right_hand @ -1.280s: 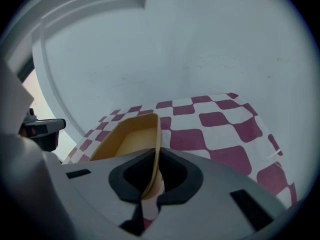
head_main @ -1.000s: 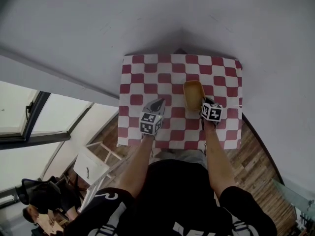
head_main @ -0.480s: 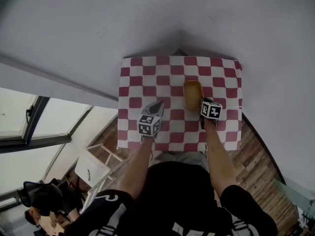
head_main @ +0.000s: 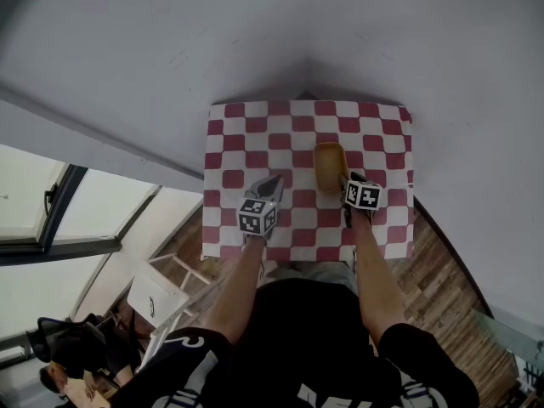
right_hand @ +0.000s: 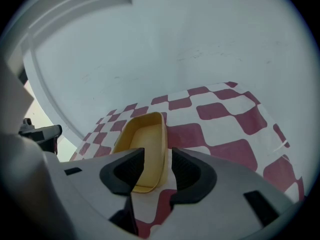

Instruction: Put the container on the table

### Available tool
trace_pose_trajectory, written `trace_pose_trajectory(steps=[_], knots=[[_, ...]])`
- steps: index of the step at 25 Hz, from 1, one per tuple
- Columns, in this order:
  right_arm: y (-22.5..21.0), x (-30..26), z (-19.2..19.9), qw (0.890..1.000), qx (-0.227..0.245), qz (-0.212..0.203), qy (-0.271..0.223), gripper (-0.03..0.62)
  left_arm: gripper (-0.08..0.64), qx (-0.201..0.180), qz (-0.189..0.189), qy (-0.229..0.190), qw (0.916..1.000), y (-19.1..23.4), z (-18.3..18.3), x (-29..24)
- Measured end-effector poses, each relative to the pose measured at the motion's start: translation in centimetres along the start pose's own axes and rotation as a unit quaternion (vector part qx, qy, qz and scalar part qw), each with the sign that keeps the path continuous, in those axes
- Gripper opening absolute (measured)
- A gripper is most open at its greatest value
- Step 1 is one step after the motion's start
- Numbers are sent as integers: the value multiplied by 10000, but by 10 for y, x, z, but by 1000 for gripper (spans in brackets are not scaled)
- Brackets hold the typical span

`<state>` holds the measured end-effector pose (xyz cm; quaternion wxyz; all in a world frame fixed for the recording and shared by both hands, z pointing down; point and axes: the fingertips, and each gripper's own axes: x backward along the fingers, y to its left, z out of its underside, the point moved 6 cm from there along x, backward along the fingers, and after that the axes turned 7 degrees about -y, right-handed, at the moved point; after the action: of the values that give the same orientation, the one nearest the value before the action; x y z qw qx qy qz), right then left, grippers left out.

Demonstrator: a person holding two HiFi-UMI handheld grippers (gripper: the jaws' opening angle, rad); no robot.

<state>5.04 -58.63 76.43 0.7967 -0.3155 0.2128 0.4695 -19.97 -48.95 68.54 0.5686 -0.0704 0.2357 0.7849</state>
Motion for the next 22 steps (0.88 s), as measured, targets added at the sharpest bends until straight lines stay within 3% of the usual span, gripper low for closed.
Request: trace_pose_trajectory(steps=[14,22], knots=[[22,66,8,9984,201,36,-518,159,25,-71,138,-289,9995,-23,-10,39],[41,107,14,9954,644,65,-713,121,25,-103,228,-504,9984,-40,-21,61]])
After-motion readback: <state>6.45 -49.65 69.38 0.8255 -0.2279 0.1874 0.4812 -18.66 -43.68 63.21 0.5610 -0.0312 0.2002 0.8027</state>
